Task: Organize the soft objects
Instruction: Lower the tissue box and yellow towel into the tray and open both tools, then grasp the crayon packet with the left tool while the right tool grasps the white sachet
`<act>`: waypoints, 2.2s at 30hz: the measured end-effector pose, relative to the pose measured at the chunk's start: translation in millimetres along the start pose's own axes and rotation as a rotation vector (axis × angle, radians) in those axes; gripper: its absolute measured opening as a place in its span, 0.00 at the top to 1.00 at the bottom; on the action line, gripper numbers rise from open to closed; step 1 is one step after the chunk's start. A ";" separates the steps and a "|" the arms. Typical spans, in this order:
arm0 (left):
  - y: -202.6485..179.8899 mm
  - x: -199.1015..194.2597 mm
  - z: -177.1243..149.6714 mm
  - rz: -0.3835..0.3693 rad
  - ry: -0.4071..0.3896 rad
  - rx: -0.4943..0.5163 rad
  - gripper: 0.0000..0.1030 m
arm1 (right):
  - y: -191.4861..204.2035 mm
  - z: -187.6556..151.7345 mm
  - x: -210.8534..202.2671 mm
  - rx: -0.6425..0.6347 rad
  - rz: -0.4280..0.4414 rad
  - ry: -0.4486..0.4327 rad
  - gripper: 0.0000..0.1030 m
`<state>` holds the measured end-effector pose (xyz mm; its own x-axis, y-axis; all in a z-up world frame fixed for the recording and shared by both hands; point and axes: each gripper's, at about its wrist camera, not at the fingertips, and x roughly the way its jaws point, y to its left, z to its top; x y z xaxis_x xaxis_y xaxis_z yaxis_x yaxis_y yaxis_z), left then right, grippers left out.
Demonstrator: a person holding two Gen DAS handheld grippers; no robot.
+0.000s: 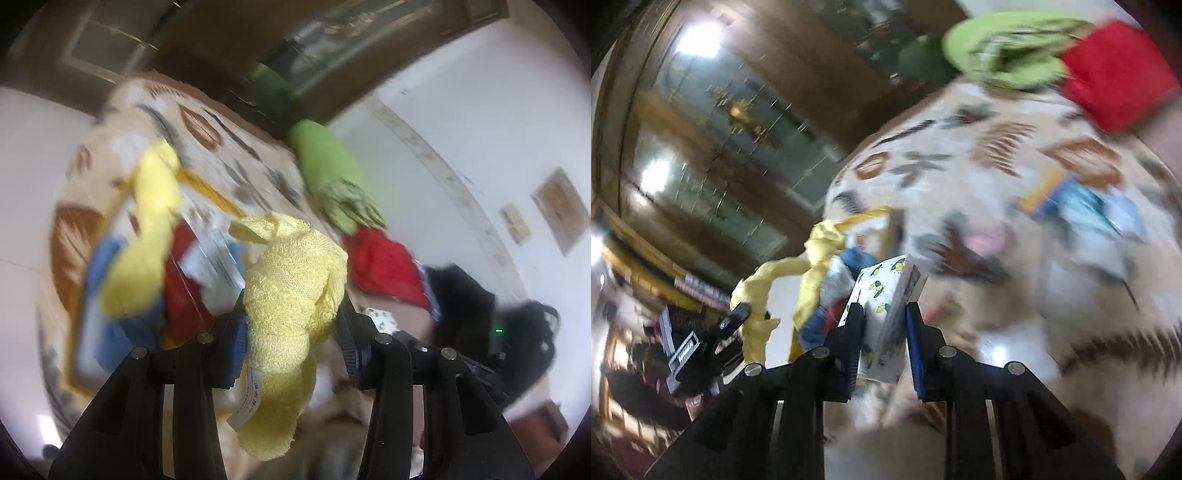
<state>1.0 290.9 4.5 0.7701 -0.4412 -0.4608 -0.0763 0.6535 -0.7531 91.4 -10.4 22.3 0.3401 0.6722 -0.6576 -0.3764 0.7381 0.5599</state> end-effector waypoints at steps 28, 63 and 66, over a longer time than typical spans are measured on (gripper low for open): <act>31.9 82.0 50.6 0.416 -0.153 0.063 0.30 | 15.7 78.1 131.3 -0.022 -0.006 0.005 0.38; -83.7 155.4 -90.6 0.250 0.429 0.460 0.30 | -112.4 -82.5 47.9 -0.037 -0.389 0.179 0.43; -87.5 182.1 -92.5 0.276 0.472 0.506 0.39 | -109.5 -87.4 47.0 -0.078 -0.441 0.163 0.53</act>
<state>89.3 96.5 -56.9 0.4024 -0.3629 -0.8405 0.1610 0.9318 -0.3253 73.3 -64.6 -113.9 0.3446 0.2735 -0.8980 -0.2918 0.9404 0.1744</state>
